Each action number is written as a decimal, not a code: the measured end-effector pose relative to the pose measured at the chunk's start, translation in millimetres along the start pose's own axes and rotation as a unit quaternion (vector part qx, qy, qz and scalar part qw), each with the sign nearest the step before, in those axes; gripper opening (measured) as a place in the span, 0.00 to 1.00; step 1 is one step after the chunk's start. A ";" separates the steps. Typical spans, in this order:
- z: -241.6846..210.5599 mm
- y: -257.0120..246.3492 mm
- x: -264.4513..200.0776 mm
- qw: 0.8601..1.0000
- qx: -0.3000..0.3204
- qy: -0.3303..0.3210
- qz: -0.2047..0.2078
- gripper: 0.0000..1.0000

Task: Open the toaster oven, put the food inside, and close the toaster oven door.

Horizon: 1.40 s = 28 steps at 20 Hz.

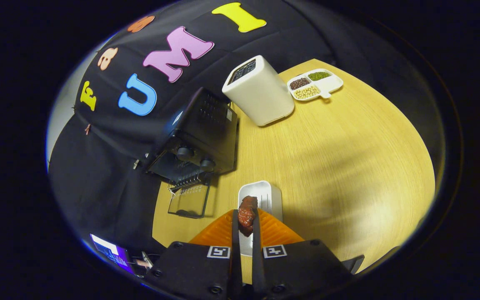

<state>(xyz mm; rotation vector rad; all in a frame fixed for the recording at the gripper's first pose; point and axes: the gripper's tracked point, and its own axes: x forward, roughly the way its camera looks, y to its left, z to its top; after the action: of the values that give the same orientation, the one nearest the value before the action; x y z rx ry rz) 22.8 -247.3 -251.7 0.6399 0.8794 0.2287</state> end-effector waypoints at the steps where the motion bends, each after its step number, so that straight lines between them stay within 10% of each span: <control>1: 4.5 4.8 -2.3 1.000 0.006 -0.006 -0.002 0.14; 13: -5.4 139.0 4.3 0.993 0.075 -0.085 0.034 0.14; 28: -14.6 236.7 143.3 0.960 0.160 -0.198 0.118 0.14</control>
<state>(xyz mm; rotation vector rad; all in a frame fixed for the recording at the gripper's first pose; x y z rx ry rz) 117.9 9.1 -207.1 1.0537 0.4534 0.1640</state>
